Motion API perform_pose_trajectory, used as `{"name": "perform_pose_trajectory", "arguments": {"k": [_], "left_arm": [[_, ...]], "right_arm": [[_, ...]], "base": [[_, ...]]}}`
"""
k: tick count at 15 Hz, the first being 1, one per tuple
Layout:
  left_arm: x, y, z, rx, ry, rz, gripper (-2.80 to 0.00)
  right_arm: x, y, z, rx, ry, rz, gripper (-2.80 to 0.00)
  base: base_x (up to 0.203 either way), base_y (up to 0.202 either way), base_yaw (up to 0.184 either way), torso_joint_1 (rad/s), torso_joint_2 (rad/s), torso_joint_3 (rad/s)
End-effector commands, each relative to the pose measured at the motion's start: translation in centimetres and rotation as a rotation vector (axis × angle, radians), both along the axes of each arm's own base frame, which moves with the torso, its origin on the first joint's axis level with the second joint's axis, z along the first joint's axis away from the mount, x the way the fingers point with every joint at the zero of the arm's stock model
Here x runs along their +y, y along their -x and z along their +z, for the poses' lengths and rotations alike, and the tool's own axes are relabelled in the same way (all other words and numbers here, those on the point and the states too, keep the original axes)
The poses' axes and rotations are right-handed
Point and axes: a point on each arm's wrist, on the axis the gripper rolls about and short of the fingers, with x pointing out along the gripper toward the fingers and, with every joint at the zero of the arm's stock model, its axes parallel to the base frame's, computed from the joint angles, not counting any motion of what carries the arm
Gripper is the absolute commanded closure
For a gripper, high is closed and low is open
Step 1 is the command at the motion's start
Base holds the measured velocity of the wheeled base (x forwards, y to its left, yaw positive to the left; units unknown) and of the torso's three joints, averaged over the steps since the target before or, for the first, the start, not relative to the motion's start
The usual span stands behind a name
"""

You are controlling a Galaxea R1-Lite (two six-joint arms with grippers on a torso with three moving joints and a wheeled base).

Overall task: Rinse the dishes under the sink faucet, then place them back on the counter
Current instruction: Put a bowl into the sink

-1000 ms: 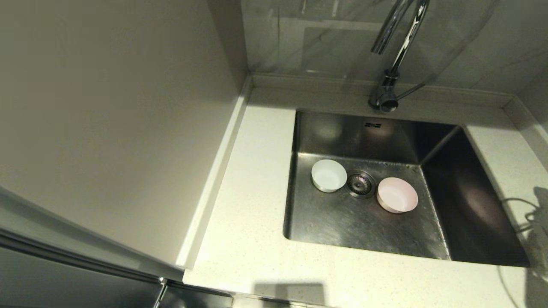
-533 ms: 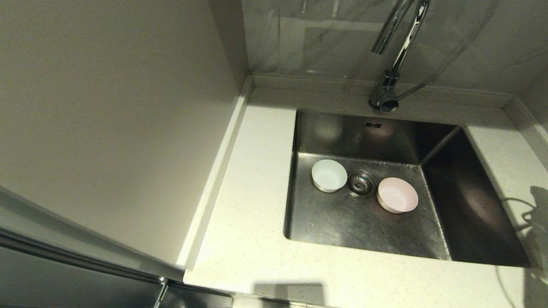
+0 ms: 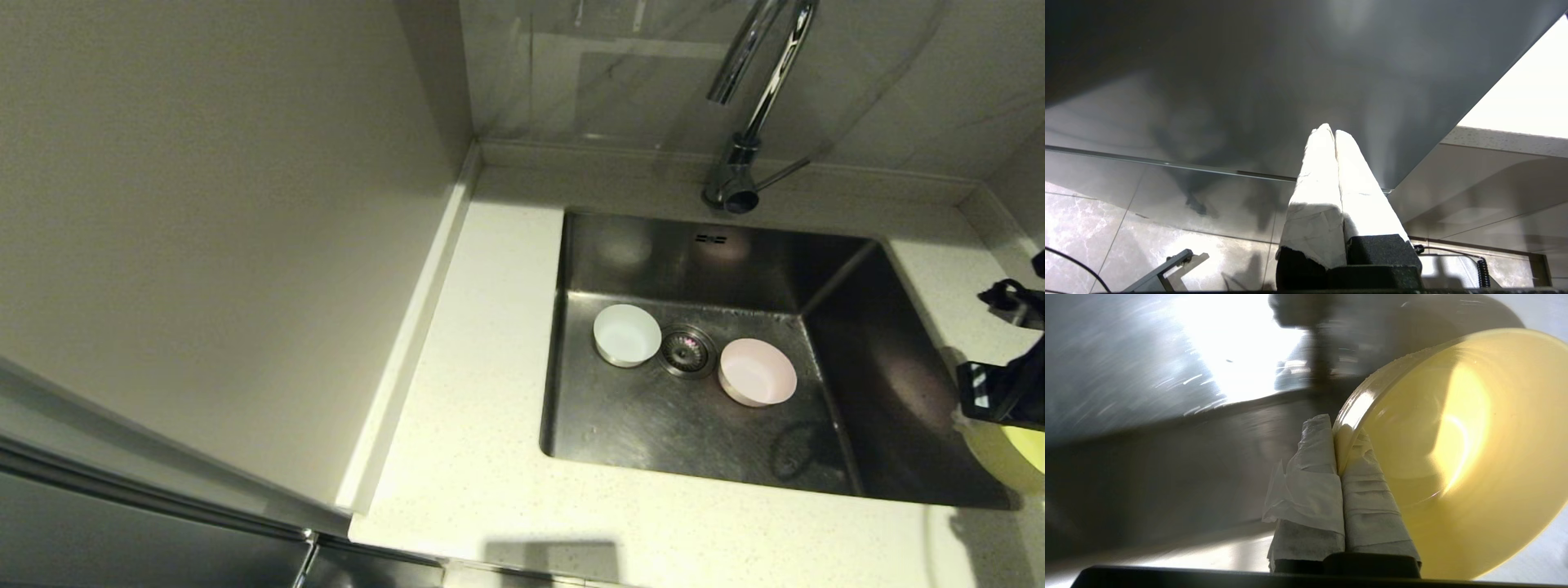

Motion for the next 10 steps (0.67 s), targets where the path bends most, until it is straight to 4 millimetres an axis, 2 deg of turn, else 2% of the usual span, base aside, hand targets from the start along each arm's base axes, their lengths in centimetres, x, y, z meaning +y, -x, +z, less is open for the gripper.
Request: {"name": "perform_pose_trajectory", "arguments": {"k": [1, 5, 10], "left_arm": [[0.0, 0.0, 0.0, -0.002, 0.001, 0.001, 0.0], [0.0, 0.0, 0.0, -0.002, 0.001, 0.001, 0.0], [0.0, 0.0, 0.0, -0.002, 0.001, 0.001, 0.0]], "right_arm": [[4.3, -0.1, 0.7, -0.021, 0.013, 0.154, 0.0], [11.6, -0.1, 0.1, 0.0, 0.086, 0.381, 0.0], [17.8, -0.6, -0.4, 0.001, 0.122, 0.567, 0.0]], "base": [[0.0, 0.0, 0.0, 0.0, 0.0, 0.0], [0.0, 0.0, 0.0, 0.0, 0.0, 0.0], [0.0, 0.0, 0.0, 0.0, 0.0, 0.0]]}}
